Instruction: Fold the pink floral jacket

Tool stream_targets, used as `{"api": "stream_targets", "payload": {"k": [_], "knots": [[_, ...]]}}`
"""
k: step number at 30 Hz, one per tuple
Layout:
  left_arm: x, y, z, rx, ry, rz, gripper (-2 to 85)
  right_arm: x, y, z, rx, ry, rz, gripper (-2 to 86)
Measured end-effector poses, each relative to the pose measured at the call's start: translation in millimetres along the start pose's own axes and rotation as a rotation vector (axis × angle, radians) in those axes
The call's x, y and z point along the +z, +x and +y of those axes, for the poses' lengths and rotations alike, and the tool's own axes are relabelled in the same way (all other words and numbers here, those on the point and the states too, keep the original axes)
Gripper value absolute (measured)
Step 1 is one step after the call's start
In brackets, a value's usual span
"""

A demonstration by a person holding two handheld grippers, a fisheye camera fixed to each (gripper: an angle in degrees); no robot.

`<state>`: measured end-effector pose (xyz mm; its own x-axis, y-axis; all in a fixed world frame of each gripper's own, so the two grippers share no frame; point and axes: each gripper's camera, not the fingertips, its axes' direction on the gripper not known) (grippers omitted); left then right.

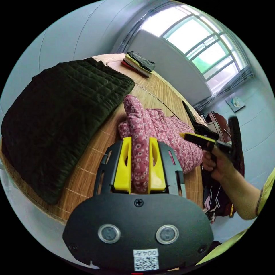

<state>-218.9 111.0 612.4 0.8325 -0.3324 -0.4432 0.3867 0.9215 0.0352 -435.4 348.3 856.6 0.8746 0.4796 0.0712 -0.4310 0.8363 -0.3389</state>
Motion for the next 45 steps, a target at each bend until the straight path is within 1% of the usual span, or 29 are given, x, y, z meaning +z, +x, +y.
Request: {"api": "stream_targets", "payload": {"k": [2, 4, 6, 8, 9, 10, 11, 13, 14, 15, 17, 18, 20, 22, 23, 25, 27, 32, 36, 39, 42, 43, 45], "knots": [[24, -10, -27, -0.044, -0.032, 0.052, 8.4, -11, 13, 31, 0.088, -0.001, 0.019, 3.2], [69, -21, -51, -0.068, -0.162, 0.103, 7.8, -15, 13, 48, 0.122, -0.003, 0.020, 1.8], [94, -32, -55, -0.095, -0.258, 0.152, 5.4, -17, 7, 59, 0.133, 0.007, 0.024, 0.5], [90, -49, -56, -0.151, -0.246, 0.112, 3.9, -15, -5, 67, 0.108, 0.018, 0.042, -0.3], [90, -65, -50, -0.218, -0.232, 0.120, 3.4, -14, -6, 68, 0.104, 0.016, 0.047, -0.4], [92, -78, -39, -0.281, -0.212, 0.160, 3.1, -11, -9, 71, 0.105, 0.016, 0.040, -0.5], [93, -82, -34, -0.300, -0.192, 0.188, 3.0, -9, -9, 74, 0.114, 0.020, 0.014, -0.5], [88, -84, -19, -0.324, -0.098, 0.361, 3.1, -5, -8, 79, 0.127, 0.012, -0.029, -0.5], [84, -83, -17, -0.311, -0.079, 0.397, 3.3, -6, -7, 84, 0.133, 0.018, -0.052, -0.4], [72, -80, -12, -0.255, -0.062, 0.433, 3.7, -7, -7, 87, 0.135, 0.019, -0.065, -0.4], [51, -78, 4, -0.151, -0.055, 0.441, 4.9, -8, -4, 100, 0.157, 0.009, -0.105, -0.4], [40, -77, 20, -0.067, -0.089, 0.428, 5.8, -8, -3, 104, 0.165, 0.006, -0.111, -0.5], [30, -70, 47, 0.068, -0.182, 0.359, 7.2, -6, -2, 118, 0.169, -0.017, -0.139, -0.5], [33, -46, 88, 0.312, -0.342, 0.211, 9.4, -4, -5, 127, 0.155, -0.031, -0.140, -0.6], [35, -38, 96, 0.371, -0.368, 0.186, 9.8, -1, -7, 132, 0.149, -0.040, -0.133, -0.6], [48, -8, 114, 0.566, -0.392, 0.092, 11.1, 4, -8, 137, 0.151, -0.054, -0.130, -0.6], [64, 7, 112, 0.631, -0.375, 0.075, 11.1, 7, -8, 140, 0.166, -0.063, -0.139, -0.6], [98, 38, 102, 0.733, -0.384, 0.124, 9.3, 9, -14, 143, 0.179, -0.063, -0.138, -0.7], [105, 41, 97, 0.734, -0.395, 0.168, 7.0, 9, -20, 147, 0.170, -0.060, -0.127, -0.7], [113, 43, 95, 0.767, -0.458, 0.154, 3.7, 16, -23, 150, 0.174, -0.072, -0.117, -0.6], [122, -3, 95, 0.572, -0.533, 0.177, 1.6, 16, -21, 149, 0.183, -0.053, -0.111, -0.3], [118, -12, 93, 0.544, -0.529, 0.143, 1.6, 15, -21, 147, 0.177, -0.038, -0.116, 0.0], [105, -25, 85, 0.469, -0.501, 0.182, 1.9, 14, -22, 142, 0.146, -0.001, -0.135, 1.1]]}}
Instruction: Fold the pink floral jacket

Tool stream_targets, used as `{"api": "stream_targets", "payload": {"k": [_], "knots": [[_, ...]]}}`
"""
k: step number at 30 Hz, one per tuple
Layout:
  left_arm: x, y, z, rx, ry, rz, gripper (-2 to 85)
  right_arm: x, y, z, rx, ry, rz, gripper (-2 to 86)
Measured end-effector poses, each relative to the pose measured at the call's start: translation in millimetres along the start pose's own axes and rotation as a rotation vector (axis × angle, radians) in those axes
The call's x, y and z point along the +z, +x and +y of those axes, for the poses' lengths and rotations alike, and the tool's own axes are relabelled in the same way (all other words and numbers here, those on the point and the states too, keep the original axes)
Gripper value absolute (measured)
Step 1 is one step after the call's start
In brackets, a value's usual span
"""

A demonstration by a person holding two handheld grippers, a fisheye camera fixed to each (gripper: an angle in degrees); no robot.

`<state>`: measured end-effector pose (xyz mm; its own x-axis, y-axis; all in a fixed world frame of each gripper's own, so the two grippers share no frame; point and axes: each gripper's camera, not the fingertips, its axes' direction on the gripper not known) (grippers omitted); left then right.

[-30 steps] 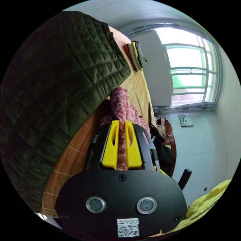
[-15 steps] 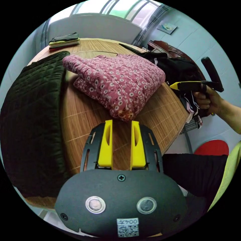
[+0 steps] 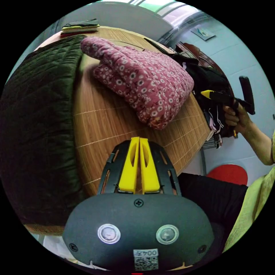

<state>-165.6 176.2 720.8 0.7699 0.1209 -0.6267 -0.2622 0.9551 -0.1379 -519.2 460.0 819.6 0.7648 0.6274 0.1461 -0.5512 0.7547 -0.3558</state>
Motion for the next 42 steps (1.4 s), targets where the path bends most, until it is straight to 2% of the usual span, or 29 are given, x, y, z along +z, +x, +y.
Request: {"api": "stream_targets", "payload": {"k": [3, 8, 12, 14, 18, 22, 25, 27, 29, 32, 34, 38, 40, 42], "knots": [[-20, -12, 1, -0.072, 0.032, 0.088, 4.8, 6, -13, -16, -0.072, 0.062, -0.060, 3.3], [-9, -22, -19, -0.176, 0.097, 0.207, 16.7, 39, -79, -51, -0.281, 0.059, -0.110, 6.9], [14, -41, -21, -0.208, 0.090, 0.472, 20.5, 48, -132, -36, -0.462, -0.013, -0.029, 12.3], [20, -48, -12, -0.210, 0.027, 0.523, 20.6, 48, -150, -4, -0.569, 0.005, 0.071, 12.9], [11, -73, 19, -0.285, 0.033, 0.527, 21.3, 54, -166, 39, -0.789, 0.039, 0.182, 13.9], [10, -86, 33, -0.331, 0.046, 0.531, 23.7, 97, -192, 68, -1.214, 0.006, 0.467, 16.1], [22, -85, 27, -0.350, 0.022, 0.545, 28.8, 127, -191, 77, -1.339, 0.024, 0.664, 13.7], [26, -82, 22, -0.354, 0.052, 0.558, 31.8, 112, -189, 73, -1.296, 0.086, 0.635, 9.5], [31, -80, 17, -0.370, 0.079, 0.594, 34.1, 64, -175, 31, -0.995, 0.049, 0.390, 6.8], [49, -75, 5, -0.389, 0.099, 0.698, 37.0, 5, -139, -13, -0.690, 0.053, 0.101, 6.1], [68, -69, -9, -0.400, 0.132, 0.820, 38.3, -20, -121, -28, -0.602, 0.083, 0.007, 6.2], [91, -66, -41, -0.395, 0.208, 0.958, 39.4, -42, -111, -39, -0.641, 0.087, -0.018, 6.2], [96, -73, -60, -0.418, 0.303, 1.043, 39.9, -42, -113, -40, -0.684, 0.072, -0.003, 6.2], [97, -78, -74, -0.428, 0.338, 1.061, 40.0, -42, -117, -41, -0.740, 0.055, 0.025, 6.3]]}}
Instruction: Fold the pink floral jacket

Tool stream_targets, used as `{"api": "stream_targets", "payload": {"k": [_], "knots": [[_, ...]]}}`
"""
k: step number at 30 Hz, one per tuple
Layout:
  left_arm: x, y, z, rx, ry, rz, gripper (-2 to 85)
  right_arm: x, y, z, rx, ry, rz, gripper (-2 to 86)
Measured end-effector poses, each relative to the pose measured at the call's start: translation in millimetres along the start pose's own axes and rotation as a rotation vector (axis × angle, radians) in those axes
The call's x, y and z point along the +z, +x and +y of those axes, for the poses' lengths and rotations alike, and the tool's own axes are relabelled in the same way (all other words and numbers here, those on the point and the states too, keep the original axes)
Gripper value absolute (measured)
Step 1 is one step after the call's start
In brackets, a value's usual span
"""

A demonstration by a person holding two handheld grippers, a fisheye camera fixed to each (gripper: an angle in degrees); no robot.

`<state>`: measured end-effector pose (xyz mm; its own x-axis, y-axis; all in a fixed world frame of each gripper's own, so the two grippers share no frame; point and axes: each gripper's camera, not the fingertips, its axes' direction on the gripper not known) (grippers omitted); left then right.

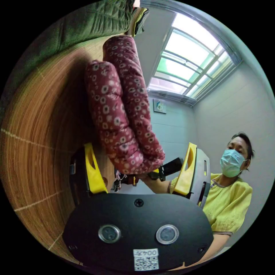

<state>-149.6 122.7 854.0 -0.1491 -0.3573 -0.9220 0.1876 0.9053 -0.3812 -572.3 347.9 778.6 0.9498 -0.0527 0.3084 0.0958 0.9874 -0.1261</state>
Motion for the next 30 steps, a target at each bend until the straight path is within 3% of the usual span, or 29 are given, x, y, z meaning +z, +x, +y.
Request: {"api": "stream_targets", "payload": {"k": [3, 4, 6, 9, 14, 15, 17, 22, 30], "knots": [[22, 2, -22, -0.009, -0.107, -0.230, 38.1, 6, -5, -2, -0.105, -0.046, 0.031, 7.3], [35, 3, -29, -0.008, -0.198, -0.378, 35.0, 5, -2, -3, -0.094, -0.053, 0.027, 8.0], [51, 9, -34, 0.032, -0.271, -0.501, 29.1, -9, 9, 1, -0.033, -0.021, 0.008, 9.2], [57, 9, -36, 0.018, -0.296, -0.562, 24.5, -57, 68, 32, 0.170, 0.049, -0.121, 9.8], [52, 6, -31, -0.037, -0.229, -0.561, 20.3, -159, 282, 207, 0.891, 0.330, -0.449, 9.7], [53, 7, -31, -0.043, -0.218, -0.574, 19.8, -164, 302, 231, 0.942, 0.367, -0.489, 10.2], [56, 11, -31, -0.052, -0.208, -0.597, 19.2, -167, 371, 319, 1.101, 0.405, -0.642, 19.4], [63, 19, -36, -0.090, -0.204, -0.646, 17.7, -156, 420, 408, 1.174, 0.447, -0.872, 24.3], [65, 29, -44, -0.134, -0.203, -0.671, 17.1, -111, 395, 411, 1.273, 0.653, -1.103, 28.6]]}}
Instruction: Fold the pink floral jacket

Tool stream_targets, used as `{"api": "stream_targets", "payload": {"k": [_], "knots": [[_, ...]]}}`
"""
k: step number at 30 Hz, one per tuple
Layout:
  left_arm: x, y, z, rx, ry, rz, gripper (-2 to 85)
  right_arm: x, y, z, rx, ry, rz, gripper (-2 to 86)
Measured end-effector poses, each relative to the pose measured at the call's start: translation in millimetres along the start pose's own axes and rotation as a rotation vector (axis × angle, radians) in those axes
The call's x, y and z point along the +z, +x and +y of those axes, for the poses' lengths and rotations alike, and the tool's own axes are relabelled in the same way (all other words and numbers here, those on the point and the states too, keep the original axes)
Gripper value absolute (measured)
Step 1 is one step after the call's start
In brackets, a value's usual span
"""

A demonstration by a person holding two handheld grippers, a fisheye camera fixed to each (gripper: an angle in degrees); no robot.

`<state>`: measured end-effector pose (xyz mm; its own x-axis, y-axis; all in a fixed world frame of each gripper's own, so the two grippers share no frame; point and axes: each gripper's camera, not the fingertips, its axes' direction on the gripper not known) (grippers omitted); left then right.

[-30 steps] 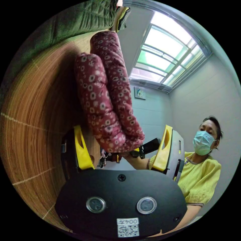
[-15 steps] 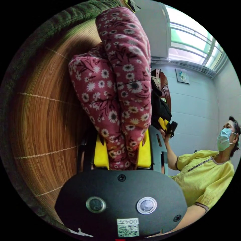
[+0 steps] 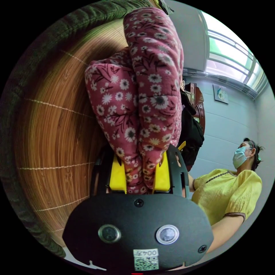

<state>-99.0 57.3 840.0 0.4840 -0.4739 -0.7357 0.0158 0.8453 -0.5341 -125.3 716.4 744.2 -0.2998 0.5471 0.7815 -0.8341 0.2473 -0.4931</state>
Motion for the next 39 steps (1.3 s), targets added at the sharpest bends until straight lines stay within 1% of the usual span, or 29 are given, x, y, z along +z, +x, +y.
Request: {"api": "stream_targets", "payload": {"k": [3, 6, 9, 15, 17, 18, 20, 23, 28, 32, 36, 39], "knots": [[-3, 5, -3, -0.004, -0.006, -0.018, 17.0, 8, -9, -21, -0.032, -0.001, 0.019, 29.0], [-5, 7, -4, 0.000, -0.007, -0.027, 16.8, 8, -17, -51, -0.031, -0.053, 0.013, 28.6], [-9, 8, -5, 0.004, -0.001, -0.031, 16.6, 10, -28, -74, -0.033, -0.122, 0.058, 28.0], [-17, 5, -5, 0.014, 0.010, -0.010, 16.2, -3, -58, -97, -0.104, -0.234, 0.266, 27.8], [-19, 4, -6, 0.018, 0.005, -0.006, 16.1, -16, -79, -114, -0.206, -0.272, 0.319, 28.2], [-20, 3, -7, 0.021, 0.006, -0.001, 16.2, -16, -83, -121, -0.223, -0.289, 0.314, 28.6], [-23, 2, -7, 0.025, 0.007, 0.005, 16.3, 1, -87, -151, -0.257, -0.408, 0.286, 30.9], [-26, -1, -6, 0.027, 0.016, 0.013, 16.4, 38, -73, -180, -0.231, -0.547, 0.294, 32.7], [-32, -6, -6, 0.031, 0.014, 0.025, 16.7, 79, -58, -196, -0.222, -0.656, 0.302, 32.9], [-36, -9, -6, 0.046, 0.008, 0.038, 17.3, 93, -37, -197, -0.208, -0.737, 0.279, 29.6], [-40, -8, -6, 0.121, 0.004, 0.085, 19.2, 118, -10, -190, -0.207, -0.847, 0.261, 26.0], [-46, -13, -7, 0.145, 0.040, 0.112, 20.4, 137, 9, -190, -0.207, -0.895, 0.247, 22.9]]}}
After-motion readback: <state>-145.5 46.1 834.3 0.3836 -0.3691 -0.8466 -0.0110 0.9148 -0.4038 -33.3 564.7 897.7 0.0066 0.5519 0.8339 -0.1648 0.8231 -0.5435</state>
